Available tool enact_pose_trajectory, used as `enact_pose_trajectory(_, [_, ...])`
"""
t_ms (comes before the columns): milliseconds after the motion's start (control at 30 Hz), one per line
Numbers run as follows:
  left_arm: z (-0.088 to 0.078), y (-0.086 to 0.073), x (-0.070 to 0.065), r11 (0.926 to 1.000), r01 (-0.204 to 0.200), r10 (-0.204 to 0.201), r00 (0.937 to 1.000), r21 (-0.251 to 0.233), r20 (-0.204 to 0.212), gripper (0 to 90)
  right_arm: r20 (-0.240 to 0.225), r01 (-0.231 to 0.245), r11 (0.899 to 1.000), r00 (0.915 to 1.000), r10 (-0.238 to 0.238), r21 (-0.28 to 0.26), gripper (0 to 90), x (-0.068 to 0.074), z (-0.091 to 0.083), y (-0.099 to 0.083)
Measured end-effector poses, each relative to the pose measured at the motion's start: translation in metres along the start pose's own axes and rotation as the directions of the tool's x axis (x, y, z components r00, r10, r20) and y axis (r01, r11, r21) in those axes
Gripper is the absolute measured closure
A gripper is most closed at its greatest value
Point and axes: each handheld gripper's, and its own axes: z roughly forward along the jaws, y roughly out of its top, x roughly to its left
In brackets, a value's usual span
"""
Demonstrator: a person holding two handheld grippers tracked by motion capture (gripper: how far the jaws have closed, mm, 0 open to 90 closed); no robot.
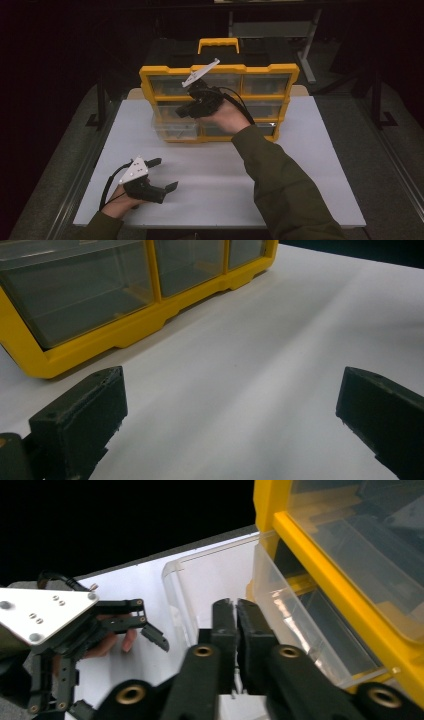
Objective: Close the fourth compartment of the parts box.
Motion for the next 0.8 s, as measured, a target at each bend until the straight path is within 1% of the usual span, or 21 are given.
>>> enact_pose_trajectory(67, [0.0, 0.0, 0.0, 1.0, 0.001, -0.001, 1.0, -0.001, -0.001, 0.0, -0.008, -0.007, 1.0, 0.9999, 0.007, 0.001, 88.9, 0.002, -0.001, -0.001])
enact_pose_trajectory(167, [0.0, 0.0, 0.0, 1.0, -0.003, 0.003, 1.0, 0.001, -0.001, 0.0, -0.016, 0.008, 1.0, 0.9998, -0.008, 0.0, 88.9, 0.005, -0.002, -0.003])
enact_pose_trajectory(233, [0.0, 0.0, 0.0, 1.0, -0.001, 0.001, 1.0, 0.001, 0.0, 0.0, -0.023, -0.004, 1.0, 0.9997, 0.004, 0.009, 89.0, 0.009, -0.002, -0.005])
enact_pose_trajectory(300, [0.0, 0.0, 0.0, 1.0, -0.003, 0.003, 1.0, -0.001, 0.0, 0.0, -0.026, 0.005, 1.0, 0.9997, -0.005, 0.004, 89.0, 0.011, -0.002, -0.007])
enact_pose_trajectory(333, [0.0, 0.0, 0.0, 1.0, -0.005, 0.005, 1.0, 0.001, 0.0, 0.0, -0.03, 0.002, 1.0, 0.9996, -0.002, 0.004, 89.0, 0.012, -0.002, -0.007])
enact_pose_trajectory(467, [0.0, 0.0, -0.001, 1.0, -0.007, 0.007, 1.0, 0.0, 0.0, 0.0, -0.034, 0.007, 1.0, 0.9994, -0.007, 0.002, 89.0, 0.015, -0.001, -0.01])
enact_pose_trajectory(533, [0.001, 0.0, -0.001, 1.0, -0.007, 0.007, 1.0, -0.002, 0.0, 0.0, -0.035, 0.001, 1.0, 0.9994, -0.001, 0.004, 89.0, 0.017, -0.001, -0.01])
enact_pose_trajectory(567, [0.0, 0.0, -0.001, 1.0, -0.006, 0.006, 1.0, -0.003, -0.001, 0.0, -0.034, 0.008, 1.0, 0.9994, -0.008, 0.003, 89.0, 0.017, -0.001, -0.01])
enact_pose_trajectory(667, [0.0, 0.0, -0.001, 1.0, -0.005, 0.005, 1.0, -0.004, 0.0, 0.0, -0.038, 0.007, 1.0, 0.9993, -0.007, 0.003, 89.0, 0.019, -0.001, -0.012])
enact_pose_trajectory(700, [0.0, 0.0, -0.001, 1.0, -0.007, 0.007, 1.0, -0.004, 0.0, 0.0, -0.041, 0.014, 1.0, 0.999, -0.014, 0.0, 89.0, 0.02, 0.0, -0.012])
enact_pose_trajectory(733, [0.0, 0.0, -0.001, 1.0, -0.007, 0.007, 1.0, -0.003, 0.0, 0.0, -0.042, 0.008, 1.0, 0.9991, -0.008, 0.005, 89.0, 0.021, 0.001, -0.013])
enact_pose_trajectory(800, [0.001, 0.0, -0.001, 1.0, -0.006, 0.006, 1.0, -0.004, 0.0, 0.0, -0.044, 0.012, 1.0, 0.999, -0.011, 0.01, 89.0, 0.022, 0.002, -0.014])
